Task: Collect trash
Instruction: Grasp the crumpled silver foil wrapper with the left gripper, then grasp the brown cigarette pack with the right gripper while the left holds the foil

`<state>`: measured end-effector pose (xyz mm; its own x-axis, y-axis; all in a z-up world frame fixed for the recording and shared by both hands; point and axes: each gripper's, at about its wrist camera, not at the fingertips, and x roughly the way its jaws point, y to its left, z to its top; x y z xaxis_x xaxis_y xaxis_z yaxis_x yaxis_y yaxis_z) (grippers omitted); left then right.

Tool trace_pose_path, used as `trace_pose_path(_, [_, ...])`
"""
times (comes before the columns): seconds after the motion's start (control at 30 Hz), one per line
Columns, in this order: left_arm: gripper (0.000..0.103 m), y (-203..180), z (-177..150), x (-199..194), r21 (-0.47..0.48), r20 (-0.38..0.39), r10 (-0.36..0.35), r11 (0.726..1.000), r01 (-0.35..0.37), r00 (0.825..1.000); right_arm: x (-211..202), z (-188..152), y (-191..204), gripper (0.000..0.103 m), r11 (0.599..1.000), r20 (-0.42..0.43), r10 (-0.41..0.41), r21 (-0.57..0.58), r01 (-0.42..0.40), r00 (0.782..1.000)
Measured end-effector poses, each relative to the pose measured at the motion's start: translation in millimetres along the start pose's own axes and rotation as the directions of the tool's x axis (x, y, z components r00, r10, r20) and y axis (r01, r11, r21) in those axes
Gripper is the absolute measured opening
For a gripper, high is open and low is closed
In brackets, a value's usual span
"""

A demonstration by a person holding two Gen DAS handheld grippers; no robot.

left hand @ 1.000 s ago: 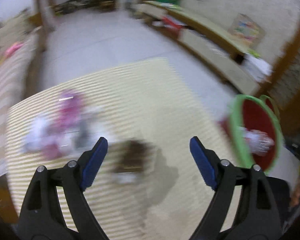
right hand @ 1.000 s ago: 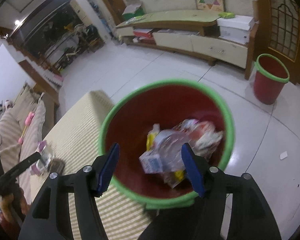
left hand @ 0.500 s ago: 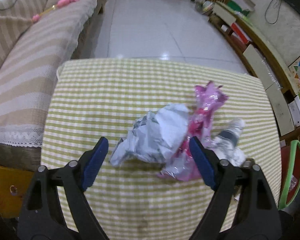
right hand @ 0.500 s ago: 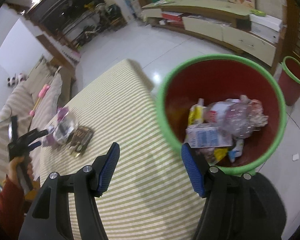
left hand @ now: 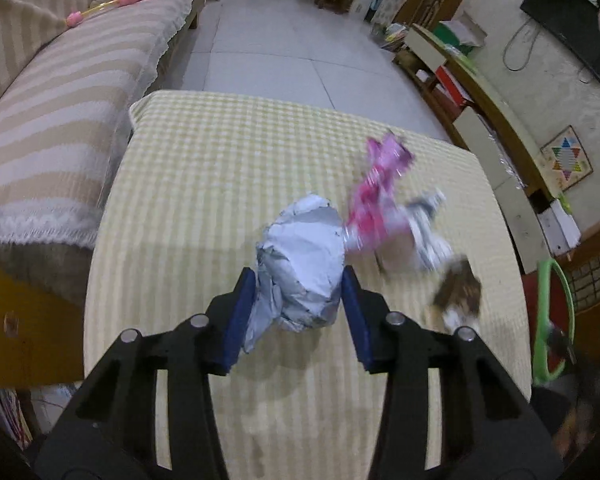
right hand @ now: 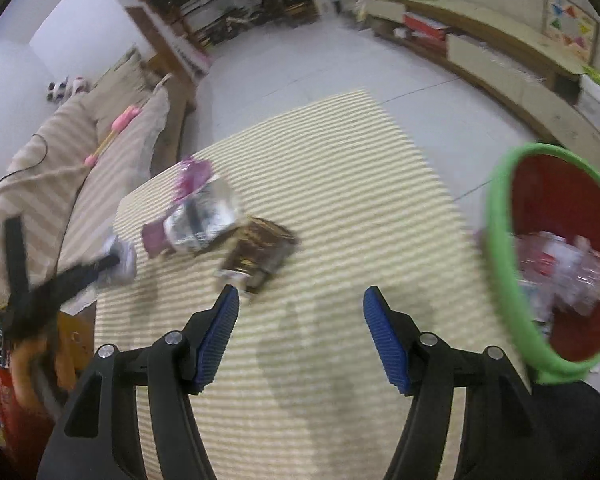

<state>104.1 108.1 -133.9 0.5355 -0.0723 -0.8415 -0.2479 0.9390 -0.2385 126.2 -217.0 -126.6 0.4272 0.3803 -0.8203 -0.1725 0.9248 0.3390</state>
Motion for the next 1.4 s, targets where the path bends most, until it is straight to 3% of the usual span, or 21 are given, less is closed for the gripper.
trace_pose_path(0.17, [0.044, -3.2, -49.9, -31.0, 0.009, -0.011, -0.029, 1.0, 0.029, 1.0, 46.0, 15.7, 24.3, 0.068, 1.0, -0.059, -0.009, 0.019, 0.01, 0.998])
trace_pose_path(0.37, [0.046, 0.8, -79.2, -30.7, -0.023, -0.064, -0.037, 0.999, 0.035, 0.997, 87.6, 25.1, 37.2, 0.068, 0.994, -0.107, -0.089, 0.048, 0.094, 0.99])
trace_pose_path(0.43, [0.047, 3.1, -82.8, -28.4, -0.037, -0.081, -0.051, 0.998, 0.048, 0.995, 96.3, 24.1, 39.3, 0.065, 0.992, -0.13, -0.111, 0.043, 0.117, 0.985])
trace_pose_path(0.47, [0.049, 4.0, -84.3, -26.5, -0.042, -0.09, -0.056, 0.998, 0.052, 0.994, 99.2, 23.0, 40.7, 0.053, 0.991, -0.138, -0.127, 0.035, 0.133, 0.982])
trace_pose_path(0.7, [0.056, 4.6, -88.8, -22.3, -0.044, -0.102, -0.059, 0.998, 0.054, 0.993, 77.7, 12.3, 49.2, 0.042, 0.992, -0.124, -0.093, -0.101, 0.08, 0.988])
trace_pose_path(0.87, [0.058, 6.8, -90.5, -14.1, -0.057, -0.118, -0.056, 0.997, 0.05, 0.991, 70.0, -1.4, 45.8, 0.046, 0.988, -0.144, -0.076, -0.144, 0.055, 0.987])
trace_pose_path(0.93, [0.064, 5.6, -88.8, -13.0, -0.054, -0.117, -0.051, 0.998, 0.044, 0.992, 71.0, -2.1, 42.0, 0.047, 0.992, -0.159, -0.056, -0.122, 0.037, 0.986])
trace_pose_path(1.0, [0.069, 5.6, -88.3, -13.9, -0.054, -0.106, -0.051, 0.997, 0.046, 0.993, 71.5, -3.8, 34.8, 0.054, 0.994, -0.17, -0.054, -0.106, 0.037, 0.984])
trace_pose_path(1.4, [0.07, 3.1, -87.4, -11.8, -0.039, -0.115, -0.054, 0.998, 0.049, 0.992, 89.8, 12.3, 35.0, 0.063, 0.998, -0.176, -0.07, -0.023, 0.067, 0.982])
